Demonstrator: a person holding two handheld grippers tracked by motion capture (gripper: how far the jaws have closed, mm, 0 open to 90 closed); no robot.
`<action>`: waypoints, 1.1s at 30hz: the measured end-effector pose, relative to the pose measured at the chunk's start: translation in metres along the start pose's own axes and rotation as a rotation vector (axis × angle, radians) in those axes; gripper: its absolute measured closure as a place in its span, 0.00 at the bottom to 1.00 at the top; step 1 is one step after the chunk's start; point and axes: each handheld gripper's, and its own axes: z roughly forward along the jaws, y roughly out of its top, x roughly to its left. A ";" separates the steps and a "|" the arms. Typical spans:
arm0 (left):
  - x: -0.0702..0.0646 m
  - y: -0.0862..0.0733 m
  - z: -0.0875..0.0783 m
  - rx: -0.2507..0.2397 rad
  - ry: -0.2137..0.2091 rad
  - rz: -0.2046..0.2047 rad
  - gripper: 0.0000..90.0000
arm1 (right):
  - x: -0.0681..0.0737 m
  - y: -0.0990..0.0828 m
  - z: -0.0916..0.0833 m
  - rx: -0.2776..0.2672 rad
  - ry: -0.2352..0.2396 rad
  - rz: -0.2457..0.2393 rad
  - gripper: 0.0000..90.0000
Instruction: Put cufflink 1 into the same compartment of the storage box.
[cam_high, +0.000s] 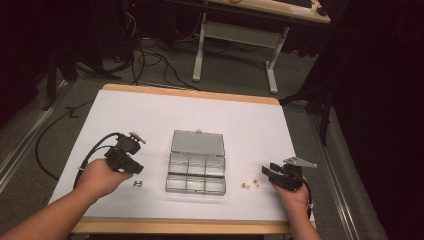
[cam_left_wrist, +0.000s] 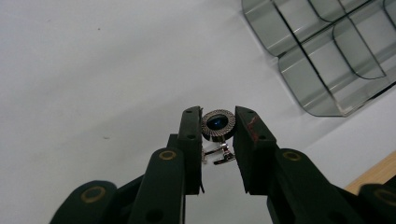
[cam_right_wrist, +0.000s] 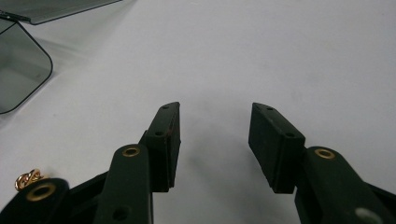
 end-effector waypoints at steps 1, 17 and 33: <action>-0.003 0.001 0.000 -0.003 -0.001 0.003 0.82 | 0.000 0.000 0.000 0.000 0.000 0.000 0.60; -0.031 0.016 0.004 -0.005 -0.042 0.058 0.82 | 0.000 0.000 0.000 0.000 0.000 0.003 0.60; -0.050 0.028 0.015 -0.004 -0.059 0.103 0.82 | -0.001 0.000 0.000 0.001 0.002 0.001 0.60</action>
